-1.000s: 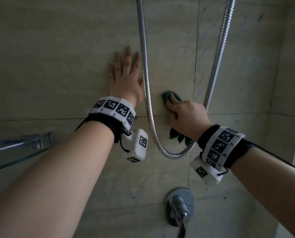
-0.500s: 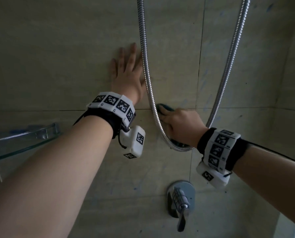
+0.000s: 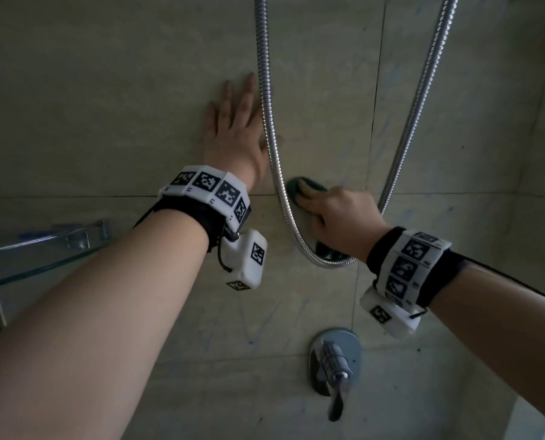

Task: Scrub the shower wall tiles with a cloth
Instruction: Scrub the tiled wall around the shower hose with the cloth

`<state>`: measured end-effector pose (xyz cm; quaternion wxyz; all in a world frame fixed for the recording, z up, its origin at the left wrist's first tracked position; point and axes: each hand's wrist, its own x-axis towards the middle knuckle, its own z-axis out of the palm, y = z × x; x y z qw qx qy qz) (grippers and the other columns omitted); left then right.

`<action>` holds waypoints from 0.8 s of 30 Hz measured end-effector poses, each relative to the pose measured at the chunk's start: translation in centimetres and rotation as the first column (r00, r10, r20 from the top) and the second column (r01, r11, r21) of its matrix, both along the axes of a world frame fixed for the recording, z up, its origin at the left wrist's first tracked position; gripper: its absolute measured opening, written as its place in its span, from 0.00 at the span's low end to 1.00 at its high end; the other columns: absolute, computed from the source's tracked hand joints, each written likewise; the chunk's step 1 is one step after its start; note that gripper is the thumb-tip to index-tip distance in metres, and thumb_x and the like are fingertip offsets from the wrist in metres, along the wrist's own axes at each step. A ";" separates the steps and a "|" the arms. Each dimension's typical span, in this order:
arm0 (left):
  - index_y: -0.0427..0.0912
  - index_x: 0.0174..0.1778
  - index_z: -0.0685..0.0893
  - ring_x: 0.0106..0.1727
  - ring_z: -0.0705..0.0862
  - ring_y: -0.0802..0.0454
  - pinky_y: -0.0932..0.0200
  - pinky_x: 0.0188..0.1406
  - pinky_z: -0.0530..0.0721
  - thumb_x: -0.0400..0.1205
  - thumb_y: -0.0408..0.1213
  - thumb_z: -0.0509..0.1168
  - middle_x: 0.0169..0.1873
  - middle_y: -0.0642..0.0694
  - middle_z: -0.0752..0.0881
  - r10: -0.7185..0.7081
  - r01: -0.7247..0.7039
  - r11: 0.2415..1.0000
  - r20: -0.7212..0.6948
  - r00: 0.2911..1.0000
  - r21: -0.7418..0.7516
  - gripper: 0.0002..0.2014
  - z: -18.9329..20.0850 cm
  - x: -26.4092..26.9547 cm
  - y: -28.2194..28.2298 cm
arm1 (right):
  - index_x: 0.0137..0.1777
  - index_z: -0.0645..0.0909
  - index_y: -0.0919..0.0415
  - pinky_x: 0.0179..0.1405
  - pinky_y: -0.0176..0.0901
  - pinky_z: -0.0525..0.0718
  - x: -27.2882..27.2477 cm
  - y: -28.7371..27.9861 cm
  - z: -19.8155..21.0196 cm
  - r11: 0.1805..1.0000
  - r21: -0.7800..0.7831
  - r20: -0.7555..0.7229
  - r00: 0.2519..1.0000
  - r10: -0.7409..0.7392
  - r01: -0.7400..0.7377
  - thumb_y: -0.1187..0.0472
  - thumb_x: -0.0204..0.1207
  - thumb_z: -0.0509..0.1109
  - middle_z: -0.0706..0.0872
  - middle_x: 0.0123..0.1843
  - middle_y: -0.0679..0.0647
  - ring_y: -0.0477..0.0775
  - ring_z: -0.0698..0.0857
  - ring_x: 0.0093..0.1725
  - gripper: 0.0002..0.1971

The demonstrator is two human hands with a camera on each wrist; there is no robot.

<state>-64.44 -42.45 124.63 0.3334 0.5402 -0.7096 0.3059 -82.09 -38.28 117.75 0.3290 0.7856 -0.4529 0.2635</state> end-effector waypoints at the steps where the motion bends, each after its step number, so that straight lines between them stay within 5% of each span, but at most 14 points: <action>1: 0.52 0.85 0.39 0.83 0.33 0.40 0.40 0.81 0.34 0.88 0.51 0.52 0.84 0.50 0.35 0.003 -0.003 1.000 -0.001 1.000 -0.004 0.34 -0.1 -0.1 -0.1 | 0.71 0.78 0.42 0.33 0.46 0.82 -0.4 0.2 0.6 0.998 -0.008 -0.014 0.998 -0.059 0.059 0.58 0.77 0.54 0.85 0.66 0.46 0.61 0.87 0.46 0.24; 3: 0.52 0.84 0.37 0.83 0.32 0.39 0.41 0.79 0.32 0.88 0.52 0.51 0.84 0.49 0.34 0.001 -0.001 1.000 -0.001 1.000 0.002 0.34 -0.1 -0.2 -0.2 | 0.75 0.73 0.39 0.44 0.46 0.79 -1.6 -0.1 2.8 0.984 0.015 0.072 0.981 -0.181 0.180 0.58 0.81 0.56 0.85 0.63 0.54 0.63 0.84 0.54 0.23; 6: 0.53 0.84 0.37 0.83 0.32 0.39 0.40 0.79 0.32 0.88 0.54 0.50 0.84 0.49 0.35 0.003 -0.003 1.000 -0.012 1.000 0.017 0.34 0.0 -0.2 -0.2 | 0.73 0.76 0.42 0.45 0.48 0.78 -2.2 0.1 6.0 0.979 -0.003 0.375 0.908 -0.188 0.204 0.61 0.80 0.58 0.86 0.54 0.63 0.67 0.83 0.52 0.24; 8: 0.53 0.84 0.37 0.83 0.32 0.39 0.41 0.79 0.32 0.87 0.55 0.49 0.84 0.49 0.34 -0.002 0.002 1.000 -0.007 1.000 0.010 0.34 -0.1 -0.2 -0.1 | 0.74 0.76 0.46 0.44 0.48 0.77 -1.7 -0.1 5.5 0.980 -0.022 0.346 0.921 -0.179 0.199 0.61 0.78 0.58 0.86 0.53 0.64 0.68 0.83 0.51 0.24; 13: 0.53 0.85 0.40 0.83 0.34 0.38 0.38 0.80 0.34 0.87 0.54 0.50 0.84 0.48 0.36 -0.016 0.016 1.000 -0.013 1.000 -0.023 0.34 -0.3 -0.2 -0.2 | 0.77 0.69 0.41 0.38 0.44 0.77 -0.3 0.4 0.2 0.978 0.105 -0.007 0.984 -0.179 0.179 0.55 0.81 0.57 0.87 0.57 0.54 0.63 0.85 0.50 0.24; 17: 0.52 0.85 0.41 0.83 0.36 0.37 0.36 0.80 0.36 0.88 0.49 0.54 0.85 0.47 0.39 -0.022 0.021 0.999 -0.023 0.999 -0.048 0.35 -0.6 -0.5 -0.6 | 0.74 0.74 0.40 0.44 0.44 0.78 -1.7 0.7 3.4 0.982 0.080 0.177 0.967 -0.185 0.173 0.59 0.81 0.57 0.87 0.56 0.60 0.63 0.85 0.51 0.23; 21: 0.53 0.85 0.40 0.83 0.33 0.38 0.38 0.80 0.34 0.88 0.52 0.51 0.84 0.48 0.35 -0.014 0.014 1.000 -0.032 0.999 -0.011 0.33 -0.4 -0.5 -0.2 | 0.78 0.70 0.44 0.47 0.48 0.80 -3.6 -0.2 6.2 0.992 0.018 0.476 0.871 -0.119 0.126 0.62 0.80 0.57 0.84 0.63 0.62 0.67 0.84 0.52 0.26; 24: 0.53 0.85 0.42 0.83 0.35 0.38 0.40 0.80 0.34 0.87 0.55 0.49 0.84 0.48 0.36 -0.017 0.016 0.999 -0.021 1.000 -0.046 0.33 -0.8 -0.5 0.1 | 0.79 0.70 0.53 0.45 0.52 0.82 -2.7 -0.5 3.7 0.988 -0.007 0.447 0.884 -0.135 0.154 0.63 0.77 0.57 0.80 0.70 0.61 0.69 0.84 0.52 0.28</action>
